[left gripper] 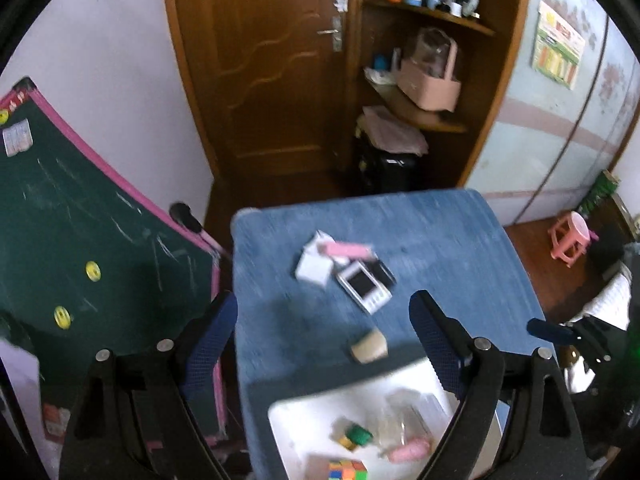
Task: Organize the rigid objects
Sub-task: 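Grasp the white square block with the left gripper while the right grasps the beige sponge bar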
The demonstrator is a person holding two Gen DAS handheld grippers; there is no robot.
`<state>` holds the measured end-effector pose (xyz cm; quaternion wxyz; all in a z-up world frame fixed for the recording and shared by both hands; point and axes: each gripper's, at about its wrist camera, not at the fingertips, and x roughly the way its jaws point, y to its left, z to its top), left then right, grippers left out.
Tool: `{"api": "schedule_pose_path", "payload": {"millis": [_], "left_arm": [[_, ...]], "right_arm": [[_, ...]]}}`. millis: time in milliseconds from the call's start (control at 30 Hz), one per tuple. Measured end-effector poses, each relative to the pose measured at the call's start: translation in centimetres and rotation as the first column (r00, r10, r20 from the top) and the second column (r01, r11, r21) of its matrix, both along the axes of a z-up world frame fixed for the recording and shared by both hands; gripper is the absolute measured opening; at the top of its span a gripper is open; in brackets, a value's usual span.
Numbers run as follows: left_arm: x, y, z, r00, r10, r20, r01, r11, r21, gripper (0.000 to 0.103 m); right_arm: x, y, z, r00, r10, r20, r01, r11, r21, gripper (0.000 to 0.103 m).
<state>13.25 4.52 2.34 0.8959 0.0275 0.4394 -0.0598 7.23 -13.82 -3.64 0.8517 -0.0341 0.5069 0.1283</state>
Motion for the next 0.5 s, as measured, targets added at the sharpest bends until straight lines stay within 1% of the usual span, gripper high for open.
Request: {"api": "schedule_pose_path", "payload": {"millis": [33, 133, 200, 267, 333, 367, 400, 467, 500], "left_arm": [[0.8, 0.1, 0.0, 1.0, 0.002, 0.001, -0.002, 1.0, 0.006, 0.095], [3.9, 0.3, -0.7, 1.0, 0.014, -0.018, -0.014, 1.0, 0.027, 0.096], [6.3, 0.5, -2.0, 0.998, 0.026, -0.051, -0.024, 0.999, 0.034, 0.096], [8.6, 0.5, -3.9, 0.995, 0.032, -0.094, -0.028, 0.998, 0.05, 0.096], [10.7, 0.5, -6.0, 0.99, 0.039, -0.134, -0.031, 0.997, 0.065, 0.096], [12.2, 0.5, -7.8, 0.984, 0.046, -0.17, -0.033, 0.996, 0.079, 0.096], [12.8, 0.5, -8.8, 0.98, 0.052, -0.194, -0.034, 0.995, 0.092, 0.096], [14.8, 0.3, -12.2, 0.965, 0.044, -0.26, -0.014, 0.993, 0.117, 0.096], [15.3, 0.2, -13.3, 0.96, 0.04, -0.279, -0.005, 0.992, 0.127, 0.096]], "right_arm": [[0.8, 0.3, 0.5, 1.0, 0.008, 0.013, -0.008, 1.0, -0.003, 0.076], [3.2, 1.3, 1.5, 0.999, 0.027, 0.034, -0.027, 1.0, -0.016, 0.076], [5.0, 1.8, 1.6, 0.999, 0.035, 0.027, -0.035, 0.999, -0.006, 0.076], [6.6, 2.3, 1.0, 0.999, 0.042, 0.009, -0.042, 0.999, -0.003, 0.076], [8.4, 2.8, -0.3, 0.999, 0.045, -0.021, -0.045, 0.999, -0.005, 0.077], [9.1, 3.0, -1.1, 0.998, 0.047, -0.039, -0.047, 0.999, -0.006, 0.077], [10.0, 3.3, -2.3, 0.997, 0.047, -0.066, -0.048, 0.999, -0.009, 0.076], [11.3, 3.7, -4.7, 0.992, 0.051, -0.113, -0.053, 0.999, -0.012, 0.076], [11.7, 3.8, -5.8, 0.99, 0.05, -0.133, -0.052, 0.999, -0.014, 0.076]]}}
